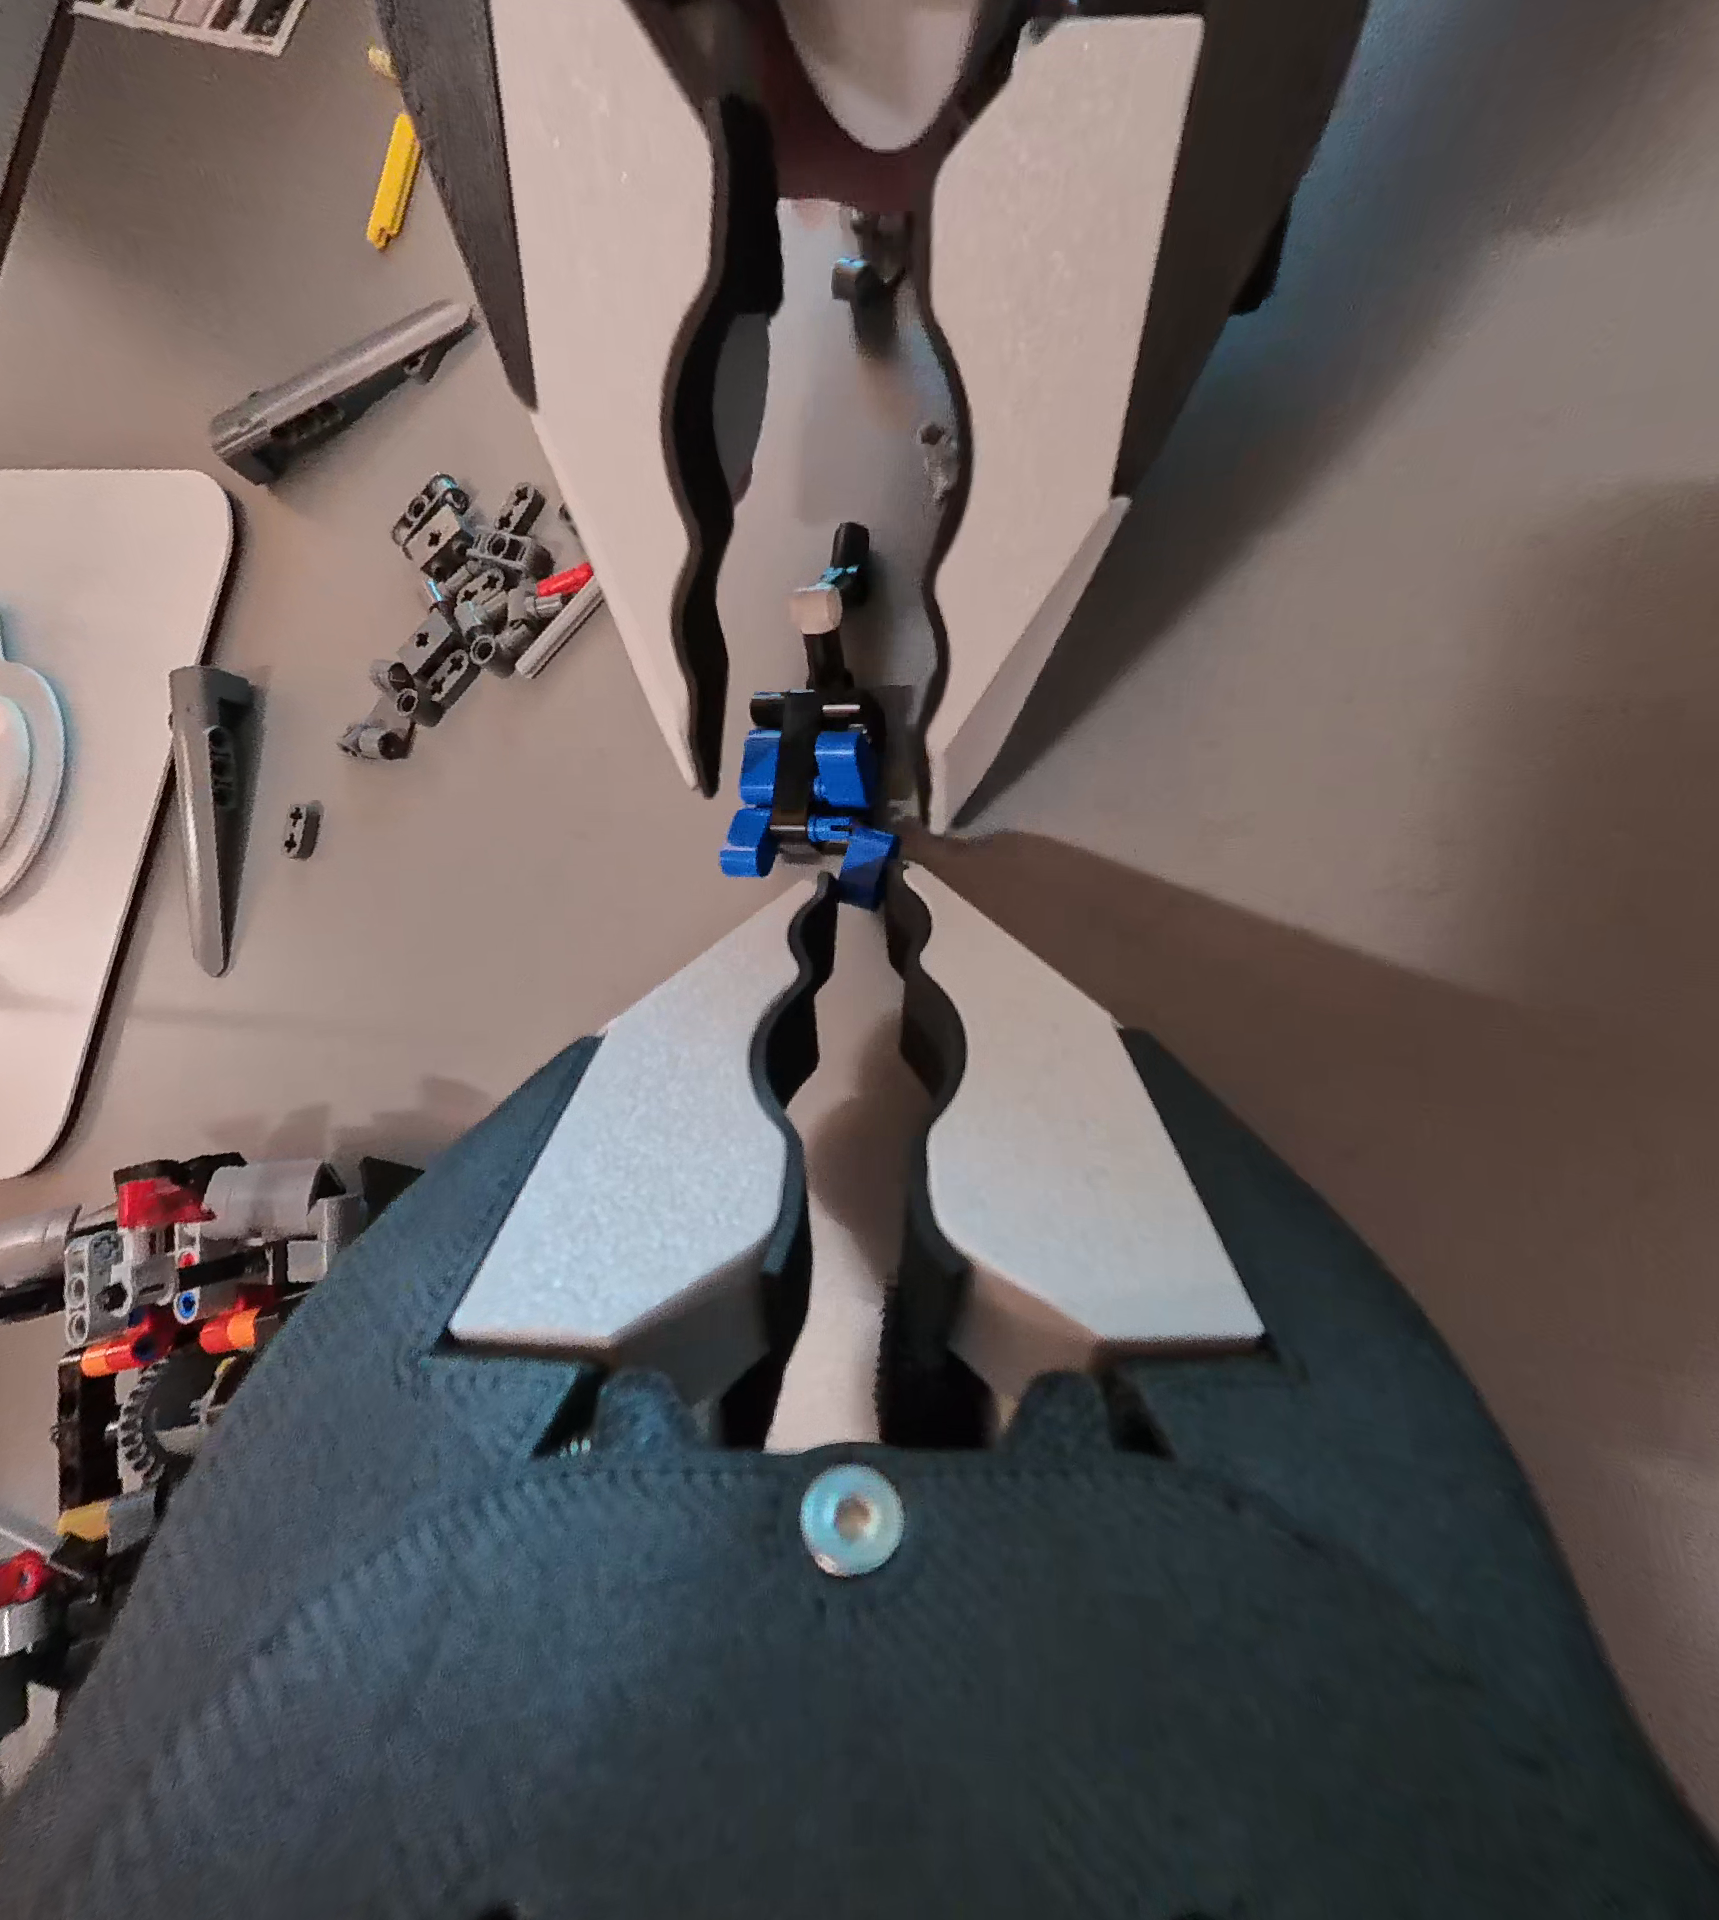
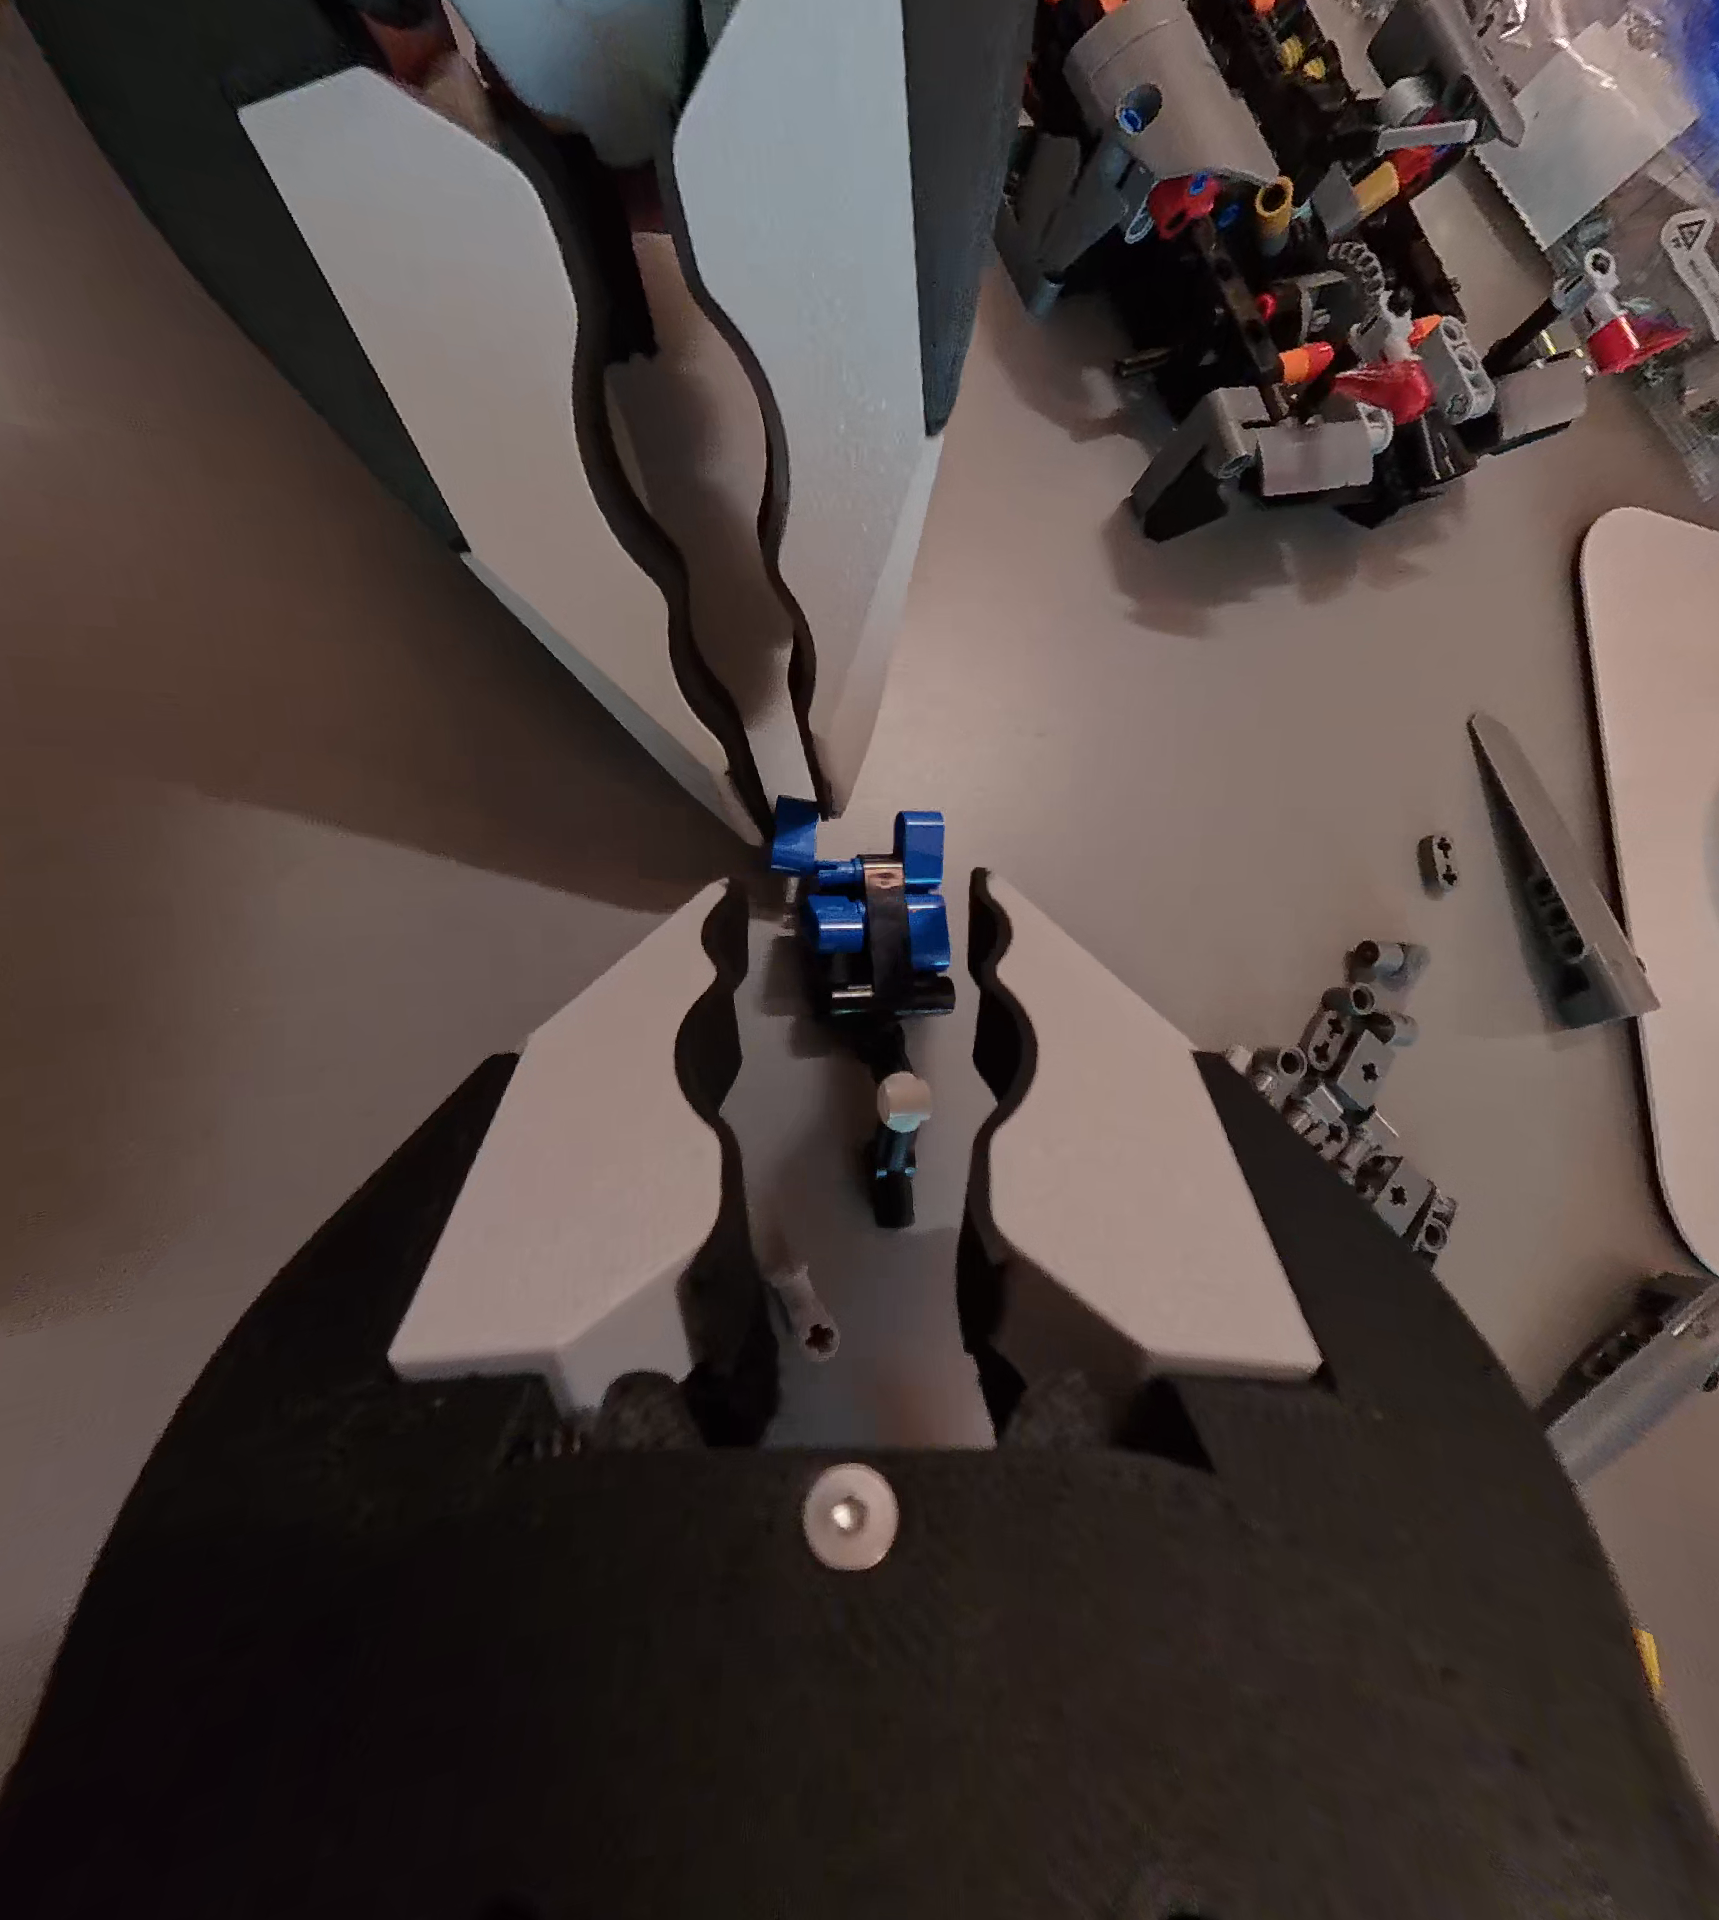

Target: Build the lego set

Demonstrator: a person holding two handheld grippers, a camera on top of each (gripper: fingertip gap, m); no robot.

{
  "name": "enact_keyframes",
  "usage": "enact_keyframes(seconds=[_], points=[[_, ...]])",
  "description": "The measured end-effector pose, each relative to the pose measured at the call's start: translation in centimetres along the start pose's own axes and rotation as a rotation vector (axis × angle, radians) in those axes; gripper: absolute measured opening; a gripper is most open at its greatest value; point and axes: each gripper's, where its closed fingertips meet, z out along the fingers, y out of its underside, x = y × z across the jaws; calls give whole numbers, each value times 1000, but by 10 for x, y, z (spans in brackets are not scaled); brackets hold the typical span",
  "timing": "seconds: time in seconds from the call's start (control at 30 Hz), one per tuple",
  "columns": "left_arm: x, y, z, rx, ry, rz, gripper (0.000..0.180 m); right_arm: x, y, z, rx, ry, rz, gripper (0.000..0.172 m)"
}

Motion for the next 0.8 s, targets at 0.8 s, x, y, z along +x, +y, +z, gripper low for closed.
enact_keyframes(seconds=[0.8], points=[[-3, -2, 4, -44, 14, -13, 7, 3, 1, 5, 2, 18, 26, 29]])
